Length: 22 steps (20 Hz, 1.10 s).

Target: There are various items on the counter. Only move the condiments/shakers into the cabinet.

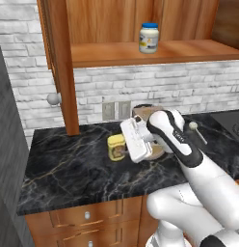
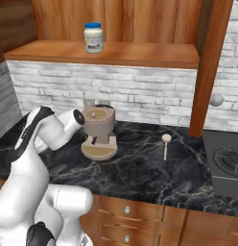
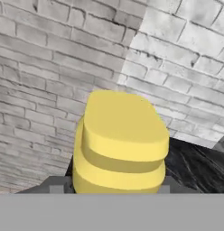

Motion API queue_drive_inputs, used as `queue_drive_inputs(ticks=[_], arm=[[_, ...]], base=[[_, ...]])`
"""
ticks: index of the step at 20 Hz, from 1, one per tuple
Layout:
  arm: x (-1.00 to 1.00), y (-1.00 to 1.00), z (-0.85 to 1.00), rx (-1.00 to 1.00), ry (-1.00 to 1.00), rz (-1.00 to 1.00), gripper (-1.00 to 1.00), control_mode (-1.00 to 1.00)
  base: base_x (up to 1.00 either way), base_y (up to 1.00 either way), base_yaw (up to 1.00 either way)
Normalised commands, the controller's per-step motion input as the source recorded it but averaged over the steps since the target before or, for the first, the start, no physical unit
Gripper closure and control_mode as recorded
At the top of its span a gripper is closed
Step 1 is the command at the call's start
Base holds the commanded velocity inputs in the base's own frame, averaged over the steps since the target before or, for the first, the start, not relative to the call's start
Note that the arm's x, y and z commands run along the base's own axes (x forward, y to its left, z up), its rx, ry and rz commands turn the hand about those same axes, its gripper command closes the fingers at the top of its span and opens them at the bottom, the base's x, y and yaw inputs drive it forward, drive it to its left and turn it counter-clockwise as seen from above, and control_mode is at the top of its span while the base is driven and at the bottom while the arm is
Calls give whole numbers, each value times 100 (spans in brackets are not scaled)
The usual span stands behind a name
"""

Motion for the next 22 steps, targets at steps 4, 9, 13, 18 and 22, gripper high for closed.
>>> queue_drive_inputs(ticks=[4,9,13,18,22], arm=[[-30,-38,100,6,-22,-30,100,-100],[-1,-32,100,9,-11,-34,100,-100],[0,-33,100,8,-1,-32,100,-100],[-8,-43,100,12,1,-29,100,-100],[-16,-47,100,13,7,-26,100,-100]], base=[[0,0,0],[0,0,0],[0,0,0],[0,0,0],[0,0,0]])
